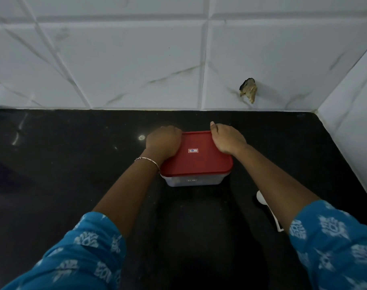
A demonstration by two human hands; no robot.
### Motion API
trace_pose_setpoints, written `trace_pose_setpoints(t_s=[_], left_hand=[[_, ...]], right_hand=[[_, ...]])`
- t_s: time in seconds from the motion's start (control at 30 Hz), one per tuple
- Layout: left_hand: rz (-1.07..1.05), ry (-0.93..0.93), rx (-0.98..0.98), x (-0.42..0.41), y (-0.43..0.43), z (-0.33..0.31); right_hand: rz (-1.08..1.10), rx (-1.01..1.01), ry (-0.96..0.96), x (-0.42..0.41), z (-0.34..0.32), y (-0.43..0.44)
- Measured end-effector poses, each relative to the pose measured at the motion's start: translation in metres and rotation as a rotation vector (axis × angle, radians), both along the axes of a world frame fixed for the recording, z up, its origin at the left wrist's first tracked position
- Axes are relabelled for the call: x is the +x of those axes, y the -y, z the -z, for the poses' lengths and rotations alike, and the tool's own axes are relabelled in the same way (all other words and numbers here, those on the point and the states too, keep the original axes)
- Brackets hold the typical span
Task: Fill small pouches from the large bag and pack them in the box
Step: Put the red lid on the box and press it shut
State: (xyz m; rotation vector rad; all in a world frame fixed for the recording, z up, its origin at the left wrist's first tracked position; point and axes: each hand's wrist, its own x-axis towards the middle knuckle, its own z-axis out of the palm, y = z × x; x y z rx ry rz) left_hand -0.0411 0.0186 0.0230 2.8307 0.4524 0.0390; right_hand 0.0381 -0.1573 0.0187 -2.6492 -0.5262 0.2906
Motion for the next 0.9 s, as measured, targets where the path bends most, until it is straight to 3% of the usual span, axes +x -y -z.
trace_pose_setpoints(t_s=[0.4, 0.53, 0.73, 0.9], left_hand=[[-0.031, 0.105, 0.105, 0.002, 0.001, 0.01], [-0.056, 0.109, 0.205, -0.006, 0.008, -0.001], [0.168, 0.522, 0.194, -0.035, 0.037, -0.021], [0.312, 0.615, 0.115, -0.082, 0.087, -0.007]], right_hand=[[0.183, 0.002, 0.146, -0.011, 0.003, -0.003], [0.288, 0.256, 0.021, -0.021, 0.0, 0.01], [0.354, 0.414, 0.042, -0.056, 0.006, 0.076], [0.458, 0.439, 0.042, -0.099, 0.022, 0.15]])
